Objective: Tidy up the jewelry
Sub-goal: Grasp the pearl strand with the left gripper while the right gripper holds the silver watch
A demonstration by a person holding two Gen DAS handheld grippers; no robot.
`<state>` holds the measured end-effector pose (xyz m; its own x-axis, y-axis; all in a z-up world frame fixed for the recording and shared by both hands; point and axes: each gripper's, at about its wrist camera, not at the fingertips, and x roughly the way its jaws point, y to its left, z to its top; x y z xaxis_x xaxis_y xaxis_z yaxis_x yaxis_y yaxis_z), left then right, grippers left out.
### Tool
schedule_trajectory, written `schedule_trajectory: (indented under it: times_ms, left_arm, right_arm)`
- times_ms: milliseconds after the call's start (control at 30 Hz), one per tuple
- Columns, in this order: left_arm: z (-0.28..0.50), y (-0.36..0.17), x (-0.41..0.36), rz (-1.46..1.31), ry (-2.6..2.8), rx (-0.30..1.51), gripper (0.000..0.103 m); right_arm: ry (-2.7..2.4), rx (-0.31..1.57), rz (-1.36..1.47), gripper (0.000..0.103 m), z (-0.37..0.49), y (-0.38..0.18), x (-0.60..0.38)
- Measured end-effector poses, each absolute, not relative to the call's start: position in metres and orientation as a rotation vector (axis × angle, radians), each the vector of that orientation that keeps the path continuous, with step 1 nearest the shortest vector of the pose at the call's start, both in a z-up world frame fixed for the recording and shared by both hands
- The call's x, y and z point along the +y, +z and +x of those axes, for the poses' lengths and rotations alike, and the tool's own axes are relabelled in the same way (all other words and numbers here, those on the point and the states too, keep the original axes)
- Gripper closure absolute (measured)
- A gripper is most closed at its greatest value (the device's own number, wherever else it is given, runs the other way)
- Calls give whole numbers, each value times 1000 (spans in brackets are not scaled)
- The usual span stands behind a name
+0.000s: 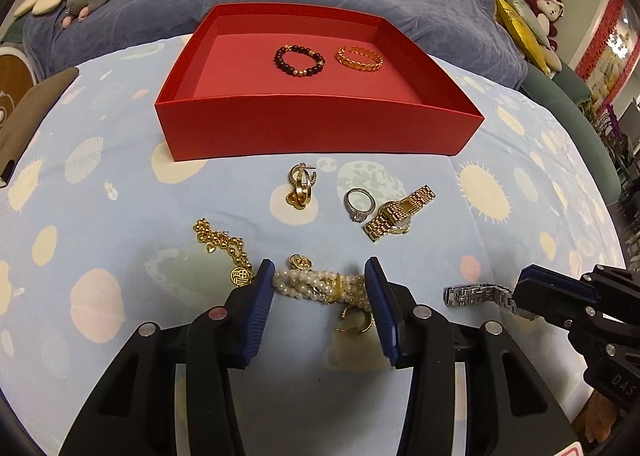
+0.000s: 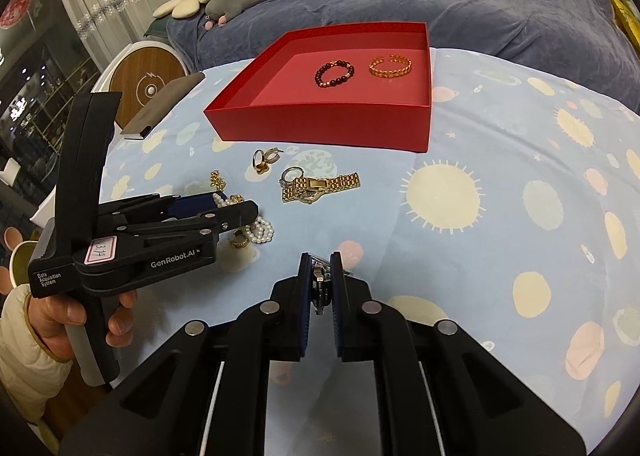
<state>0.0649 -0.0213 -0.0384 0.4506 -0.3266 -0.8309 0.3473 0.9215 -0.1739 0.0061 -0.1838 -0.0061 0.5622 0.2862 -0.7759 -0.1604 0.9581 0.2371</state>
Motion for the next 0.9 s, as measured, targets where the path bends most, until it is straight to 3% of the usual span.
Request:
schedule_trajectory:
  times_ms: [167,667,767,800,900]
  left_arm:
    - [62,-38,-26,14,-382,1022,54]
    - [56,-38,-20,-79,-360,1052,54]
    - [59,-38,-18,-79,-362,1041,68]
    - [60,-38,-17,-91,-382,1043,79]
    - [60,-37,-20,-84,-415,1035,87]
  right_arm:
    - [266,940,150,95,7,-6,-181]
    - [273,942,145,95,10,-5,-173]
    - [271,947,145,95,10,-7,-173]
    - [271,947,146,95,10,-7,-173]
    - [273,944,147,95,9,-6,-174]
